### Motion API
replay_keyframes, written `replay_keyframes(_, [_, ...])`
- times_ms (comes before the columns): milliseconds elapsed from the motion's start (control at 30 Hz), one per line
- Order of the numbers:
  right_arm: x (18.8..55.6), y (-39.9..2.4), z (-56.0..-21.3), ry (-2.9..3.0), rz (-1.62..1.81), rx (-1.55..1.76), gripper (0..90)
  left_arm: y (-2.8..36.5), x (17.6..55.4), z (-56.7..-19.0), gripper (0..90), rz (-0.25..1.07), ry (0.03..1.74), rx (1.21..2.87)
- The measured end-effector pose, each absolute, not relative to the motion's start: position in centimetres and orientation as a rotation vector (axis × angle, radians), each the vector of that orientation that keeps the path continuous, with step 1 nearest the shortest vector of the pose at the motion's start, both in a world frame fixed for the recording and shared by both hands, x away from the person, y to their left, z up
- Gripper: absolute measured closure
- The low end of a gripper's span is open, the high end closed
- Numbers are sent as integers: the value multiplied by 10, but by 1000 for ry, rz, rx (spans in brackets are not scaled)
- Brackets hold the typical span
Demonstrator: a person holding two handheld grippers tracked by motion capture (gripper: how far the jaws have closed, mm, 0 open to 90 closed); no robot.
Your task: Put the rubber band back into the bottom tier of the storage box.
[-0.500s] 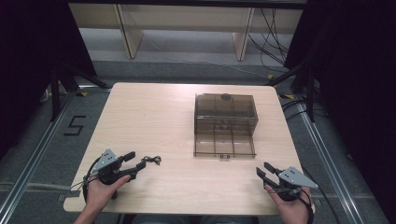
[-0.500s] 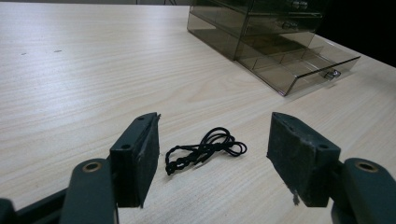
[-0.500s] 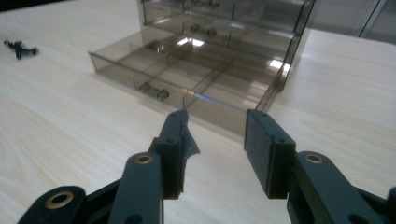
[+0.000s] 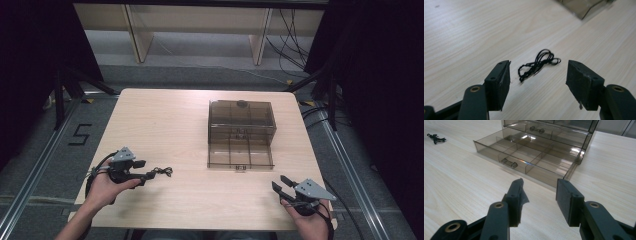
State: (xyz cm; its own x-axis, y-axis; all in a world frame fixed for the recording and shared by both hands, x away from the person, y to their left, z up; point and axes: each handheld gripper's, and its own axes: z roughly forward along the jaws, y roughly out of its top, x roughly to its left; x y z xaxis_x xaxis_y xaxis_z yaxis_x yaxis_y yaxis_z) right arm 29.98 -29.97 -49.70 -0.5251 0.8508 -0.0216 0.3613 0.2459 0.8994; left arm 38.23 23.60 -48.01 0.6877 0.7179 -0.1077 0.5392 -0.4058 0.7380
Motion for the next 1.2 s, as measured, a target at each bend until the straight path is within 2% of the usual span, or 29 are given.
replay_keyframes(400, [300, -302, -498, 2019, 1227, 1117, 567, 211, 413, -467, 374, 181, 928, 2453])
replay_keyframes(667, [301, -304, -498, 2020, 1245, 1115, 563, 200, 427, -472, 387, 148, 893, 2552])
replay_keyframes(967, [300, -304, -498, 2027, 1243, 1138, 557, 188, 441, -472, 442, 131, 723, 2755])
replay_keyframes(1200, [298, -301, -499, 2031, 1253, 1173, 556, 180, 447, -472, 455, 90, 676, 2810])
